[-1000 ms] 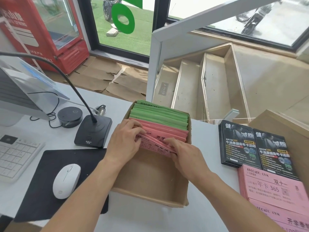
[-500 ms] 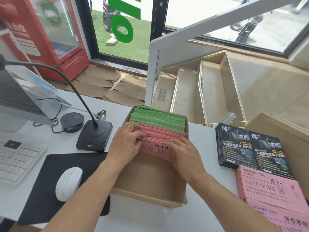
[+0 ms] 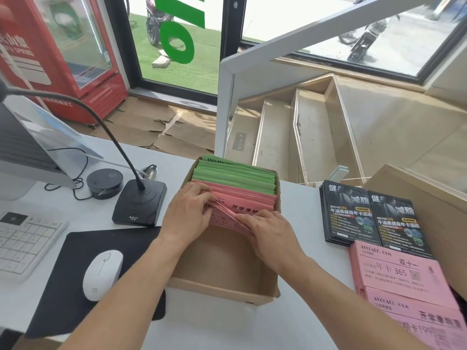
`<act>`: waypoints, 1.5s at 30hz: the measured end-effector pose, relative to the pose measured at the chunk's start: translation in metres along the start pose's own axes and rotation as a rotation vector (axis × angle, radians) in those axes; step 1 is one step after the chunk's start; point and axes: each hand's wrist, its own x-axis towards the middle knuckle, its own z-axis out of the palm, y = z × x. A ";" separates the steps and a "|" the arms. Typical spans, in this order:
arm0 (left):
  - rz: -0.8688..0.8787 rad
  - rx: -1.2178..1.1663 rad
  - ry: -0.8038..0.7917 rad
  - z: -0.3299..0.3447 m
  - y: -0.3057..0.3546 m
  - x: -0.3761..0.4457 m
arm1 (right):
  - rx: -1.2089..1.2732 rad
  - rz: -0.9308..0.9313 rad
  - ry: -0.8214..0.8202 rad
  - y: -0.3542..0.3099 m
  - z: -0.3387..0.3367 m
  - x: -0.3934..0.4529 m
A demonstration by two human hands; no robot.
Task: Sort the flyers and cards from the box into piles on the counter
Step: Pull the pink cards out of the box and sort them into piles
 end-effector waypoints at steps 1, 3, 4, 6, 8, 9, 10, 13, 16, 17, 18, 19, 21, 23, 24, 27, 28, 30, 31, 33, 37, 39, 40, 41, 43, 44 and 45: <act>-0.002 -0.001 -0.005 0.000 0.000 0.000 | -0.009 0.017 -0.012 -0.002 0.001 -0.001; 0.004 -0.006 -0.013 0.000 -0.001 0.000 | 0.059 0.103 -0.058 -0.005 0.002 -0.002; 0.011 -0.005 -0.014 -0.001 -0.001 -0.001 | 0.091 0.144 -0.075 -0.006 0.002 -0.002; 0.020 -0.016 -0.002 -0.001 -0.002 0.000 | 0.123 0.176 -0.024 -0.010 -0.001 -0.002; 0.015 -0.067 0.026 -0.005 -0.001 0.001 | 0.153 0.183 0.109 -0.012 -0.012 -0.004; 0.018 -0.108 0.041 -0.009 0.000 0.000 | 0.191 0.195 0.178 -0.011 -0.018 -0.006; 0.028 -0.157 0.050 -0.015 0.004 0.000 | 0.240 0.209 0.243 -0.008 -0.026 -0.008; 0.007 -0.333 0.071 -0.041 0.026 -0.006 | 0.358 0.212 0.340 0.002 -0.053 -0.020; -0.011 -0.445 0.062 -0.064 0.056 -0.013 | 0.509 0.224 0.403 0.019 -0.083 -0.045; 0.021 -0.469 0.069 -0.070 0.069 -0.018 | 0.560 0.240 0.403 0.024 -0.093 -0.058; 0.060 -0.491 0.076 -0.074 0.083 -0.023 | 0.607 0.255 0.399 0.030 -0.102 -0.073; 0.100 -0.513 0.076 -0.076 0.098 -0.029 | 0.648 0.274 0.401 0.035 -0.110 -0.090; 0.165 -0.550 0.053 -0.071 0.129 -0.044 | 0.702 0.334 0.415 0.046 -0.124 -0.128; 0.225 -0.598 0.009 -0.053 0.157 -0.062 | 0.717 0.413 0.401 0.059 -0.133 -0.170; 0.253 -0.622 -0.019 -0.042 0.172 -0.071 | 0.705 0.450 0.385 0.066 -0.135 -0.192; 0.318 -0.655 -0.136 -0.005 0.213 -0.104 | 0.602 0.552 0.320 0.086 -0.133 -0.259; 0.325 -0.652 -0.174 0.009 0.225 -0.116 | 0.593 0.595 0.304 0.091 -0.131 -0.280; 0.314 -0.644 -0.252 0.035 0.248 -0.140 | 0.603 0.667 0.283 0.099 -0.124 -0.317; 0.302 -0.644 -0.295 0.047 0.258 -0.150 | 0.611 0.701 0.276 0.103 -0.120 -0.334; 0.295 -0.631 -0.348 0.066 0.277 -0.167 | 0.616 0.773 0.253 0.111 -0.110 -0.362; 0.278 -0.596 -0.407 0.095 0.298 -0.190 | 0.600 0.801 0.157 0.124 -0.092 -0.397; 0.230 -0.572 -0.427 0.104 0.301 -0.199 | 0.629 0.809 0.086 0.128 -0.084 -0.407; 0.193 -0.565 -0.423 0.106 0.300 -0.203 | 0.659 0.812 0.073 0.130 -0.080 -0.411; 0.142 -0.574 -0.413 0.107 0.299 -0.208 | 0.689 0.814 0.076 0.132 -0.076 -0.415; 0.002 -0.627 -0.408 0.106 0.297 -0.216 | 0.742 0.830 0.107 0.132 -0.071 -0.417; -0.065 -0.657 -0.415 0.104 0.296 -0.220 | 0.761 0.848 0.121 0.133 -0.068 -0.417; -0.112 -0.675 -0.420 0.103 0.297 -0.223 | 0.781 0.871 0.131 0.133 -0.066 -0.417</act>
